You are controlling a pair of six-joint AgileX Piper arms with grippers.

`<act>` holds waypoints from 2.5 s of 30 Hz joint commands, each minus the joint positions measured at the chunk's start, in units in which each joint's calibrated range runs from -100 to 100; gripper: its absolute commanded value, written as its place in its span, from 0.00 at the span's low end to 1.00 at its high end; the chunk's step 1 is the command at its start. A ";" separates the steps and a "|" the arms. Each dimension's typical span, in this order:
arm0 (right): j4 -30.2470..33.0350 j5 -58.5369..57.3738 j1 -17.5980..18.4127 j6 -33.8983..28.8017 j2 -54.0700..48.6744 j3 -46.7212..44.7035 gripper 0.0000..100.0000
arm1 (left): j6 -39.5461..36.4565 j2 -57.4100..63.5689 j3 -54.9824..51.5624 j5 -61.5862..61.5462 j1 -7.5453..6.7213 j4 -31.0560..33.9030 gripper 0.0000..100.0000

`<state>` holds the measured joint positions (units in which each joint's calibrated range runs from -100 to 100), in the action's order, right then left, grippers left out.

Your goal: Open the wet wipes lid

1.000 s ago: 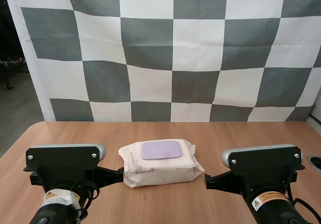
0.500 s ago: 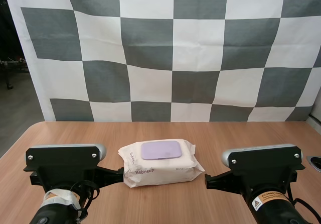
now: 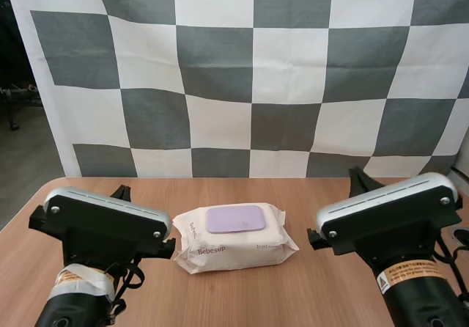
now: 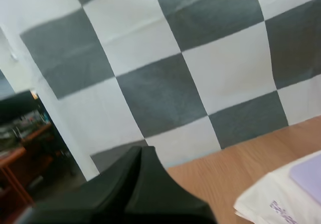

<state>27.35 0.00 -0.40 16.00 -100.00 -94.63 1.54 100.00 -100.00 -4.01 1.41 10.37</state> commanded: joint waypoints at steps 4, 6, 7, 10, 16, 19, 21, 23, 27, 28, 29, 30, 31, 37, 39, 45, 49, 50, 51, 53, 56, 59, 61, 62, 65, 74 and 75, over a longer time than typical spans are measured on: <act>9.56 11.57 -0.05 -0.31 0.00 5.37 0.00 | 0.89 0.00 0.00 44.09 -0.02 0.07 0.00; 6.18 11.75 -0.05 -0.31 0.00 6.05 0.00 | 0.89 0.00 0.00 48.78 -0.02 0.07 0.00; 5.03 11.75 -0.05 -0.31 0.00 6.39 0.00 | 0.89 0.00 0.00 52.16 -0.02 0.07 0.00; 3.91 12.20 -0.05 -0.31 0.00 7.05 0.00 | 2.26 0.00 0.00 63.86 -0.02 -0.13 0.00; 6.26 9.83 -0.05 -0.20 7.12 13.03 0.00 | 2.36 -2.11 9.85 44.66 -0.02 5.24 0.00; 10.29 0.00 -0.05 0.08 14.84 17.51 0.00 | 2.33 -8.36 19.16 12.50 -0.02 8.00 0.00; 13.68 -6.62 -0.05 0.08 19.12 19.56 0.00 | 3.56 -12.20 22.12 -0.64 -0.02 8.00 0.00; 16.22 -12.61 -0.05 2.52 23.47 20.89 0.00 | 6.54 -16.55 23.53 -7.51 -0.02 8.00 0.00; 16.34 -18.72 -0.05 7.03 32.26 21.15 0.00 | 10.59 -21.16 23.57 -12.00 1.23 8.13 0.00; 16.34 -19.11 -0.05 7.03 34.04 21.15 0.00 | 10.49 -21.77 23.57 -13.13 1.84 7.72 0.00; 16.34 -19.11 -0.05 7.03 35.35 21.15 0.00 | 10.24 -22.27 23.57 -15.07 2.48 6.90 0.00; 16.34 -19.11 -0.05 7.03 36.85 21.15 0.00 | 9.33 -22.70 23.57 -17.21 3.17 5.61 0.00; 15.89 -19.11 0.04 7.03 38.28 21.15 0.00 | 8.11 -23.35 23.57 -21.02 3.75 3.99 0.00; 15.78 -18.78 1.08 7.66 46.02 21.15 0.00 | 14.91 -29.01 23.57 -39.44 4.37 -9.87 0.00; 15.78 -18.40 2.02 7.78 47.69 21.15 0.00 | 20.29 -30.74 23.57 -43.56 4.37 -16.26 0.00; 15.78 -21.75 9.24 7.87 49.96 21.15 0.00 | 36.20 -37.25 23.57 -50.71 4.37 -31.89 0.00; 15.78 -34.81 16.90 7.87 50.30 21.36 0.00 | 43.32 -44.15 23.57 -52.76 4.37 -37.65 0.00; 15.78 -39.26 18.72 7.87 50.92 21.47 0.00 | 45.24 -46.19 23.57 -53.26 4.37 -39.19 0.00; 15.78 -44.22 20.39 7.87 51.82 21.61 0.00 | 47.16 -48.24 23.57 -53.48 4.37 -40.54 0.00; 15.11 -51.76 22.61 7.67 53.54 22.51 0.00 | 50.74 -52.14 23.57 -54.35 4.37 -43.32 0.00; 12.34 -58.76 22.64 7.49 55.43 24.76 0.00 | 54.18 -57.74 23.57 -55.67 4.45 -44.24 0.00; 11.16 -62.47 22.97 7.68 56.14 27.61 0.00 | 55.72 -61.17 23.82 -57.55 5.52 -47.14 0.00; 9.71 -64.54 23.23 7.68 56.14 29.54 0.00 | 58.97 -62.10 23.94 -62.13 7.52 -52.67 0.00; 9.19 -65.92 23.31 7.79 56.14 30.47 0.00 | 62.10 -62.21 23.94 -65.70 8.78 -55.12 0.00; 9.40 -66.44 23.31 9.17 56.14 31.44 0.00 | 66.93 -62.21 24.28 -71.52 13.05 -59.51 0.00; 3.78 -60.86 23.31 13.36 56.25 31.44 0.00 | 76.00 -62.34 25.90 -94.88 26.41 -61.63 0.00; 3.78 -60.86 23.31 13.36 56.25 31.44 0.00 | 77.16 -62.34 25.90 -94.88 27.52 -61.12 0.00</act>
<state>32.56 -61.08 22.86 28.63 -43.75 -63.16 63.06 37.74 -74.11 -88.54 22.16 -51.45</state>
